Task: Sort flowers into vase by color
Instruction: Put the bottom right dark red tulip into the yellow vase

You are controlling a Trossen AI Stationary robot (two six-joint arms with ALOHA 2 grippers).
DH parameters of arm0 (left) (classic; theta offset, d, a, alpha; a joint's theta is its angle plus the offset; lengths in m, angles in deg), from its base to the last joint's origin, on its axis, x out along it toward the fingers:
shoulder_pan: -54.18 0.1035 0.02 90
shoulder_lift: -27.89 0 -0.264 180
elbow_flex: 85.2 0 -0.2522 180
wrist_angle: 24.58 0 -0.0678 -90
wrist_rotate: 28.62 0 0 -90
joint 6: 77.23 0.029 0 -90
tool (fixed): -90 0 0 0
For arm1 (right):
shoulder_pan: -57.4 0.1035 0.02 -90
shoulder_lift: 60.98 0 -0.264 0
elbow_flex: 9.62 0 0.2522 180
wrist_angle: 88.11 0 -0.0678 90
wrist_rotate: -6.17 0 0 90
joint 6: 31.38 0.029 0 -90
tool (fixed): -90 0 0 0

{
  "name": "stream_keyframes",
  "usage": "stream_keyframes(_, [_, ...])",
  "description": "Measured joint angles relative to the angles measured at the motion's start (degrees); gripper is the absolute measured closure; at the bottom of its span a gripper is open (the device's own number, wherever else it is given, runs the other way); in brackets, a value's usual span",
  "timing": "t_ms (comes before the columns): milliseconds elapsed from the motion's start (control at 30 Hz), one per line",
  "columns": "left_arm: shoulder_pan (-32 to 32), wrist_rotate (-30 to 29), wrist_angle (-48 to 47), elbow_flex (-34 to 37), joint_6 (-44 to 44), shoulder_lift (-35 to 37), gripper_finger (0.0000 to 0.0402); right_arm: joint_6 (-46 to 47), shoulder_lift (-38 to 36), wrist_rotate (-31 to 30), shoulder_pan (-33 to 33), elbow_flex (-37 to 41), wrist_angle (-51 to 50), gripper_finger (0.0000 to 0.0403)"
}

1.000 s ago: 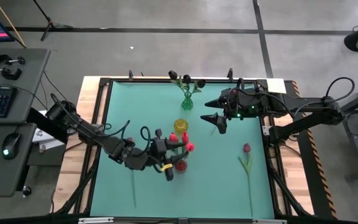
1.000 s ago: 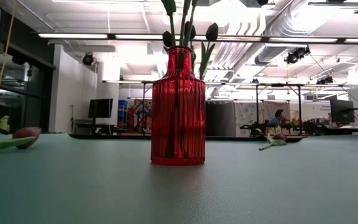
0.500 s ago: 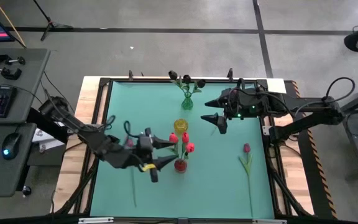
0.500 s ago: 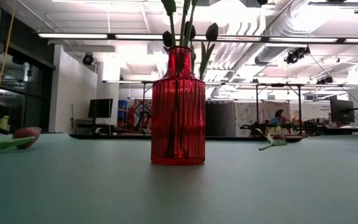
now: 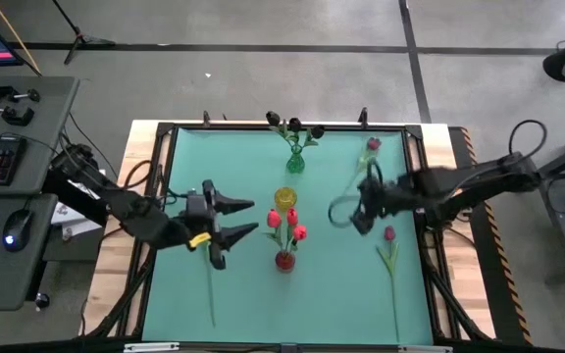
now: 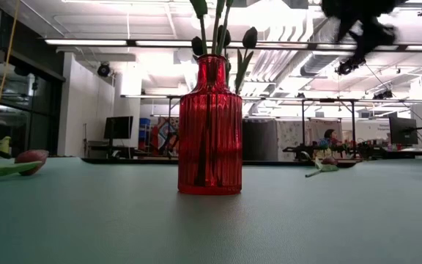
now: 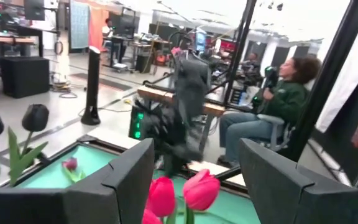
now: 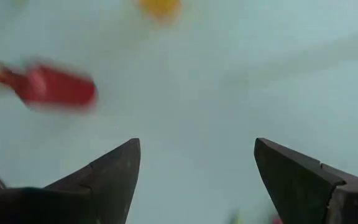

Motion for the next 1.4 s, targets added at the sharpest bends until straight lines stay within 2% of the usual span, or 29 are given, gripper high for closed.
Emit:
stream_keyframes(167, [0.04, -0.08, -2.74, 0.0, -0.45, -0.26, 0.018, 19.26, 0.02, 11.98, 9.98, 12.81, 0.79, 0.0099])
stream_keyframes(267, [0.04, -0.08, -4.54, 0.0, -0.95, -0.31, 0.018, 32.5, 0.02, 16.45, 16.52, 17.92, 1.51, 0.0099])
stream_keyframes(367, [0.11, -0.85, -4.69, 0.0, -1.53, -0.31, 0.018, 44.44, 0.02, 17.97, 21.49, 21.75, 6.83, 0.0099])
stream_keyframes(533, [0.34, -1.13, -4.66, 0.0, -1.5, -0.31, 0.018, 55.3, 0.17, 16.99, 26.21, 26.86, 13.99, 0.0099])
stream_keyframes(667, [0.96, -1.13, -4.63, 0.0, -1.52, -0.31, 0.018, 58.5, 0.2, 16.15, 27.1, 29.09, 14.4, 0.0099])
stream_keyframes(900, [1.22, -1.13, -4.59, 0.0, -1.6, -0.31, 0.018, 58.68, 0.28, 14.66, 27.13, 31.27, 17.31, 0.0099])
stream_keyframes(1167, [1.22, -1.15, -4.48, 0.0, -3.09, -0.31, 0.018, 58.66, 4.47, 14.75, 27.11, 31.89, 19.6, 0.0104])
stream_keyframes(1267, [1.22, -1.15, -4.46, 0.0, -3.07, -0.31, 0.0181, 58.48, 7.15, 15.37, 27.1, 31.65, 19.46, 0.0133])
stream_keyframes(1400, [1.22, -1.15, -4.42, 0.0, -3.08, -0.31, 0.0181, 58.14, 9.69, 15.8, 27.11, 31.41, 18.96, 0.0211])
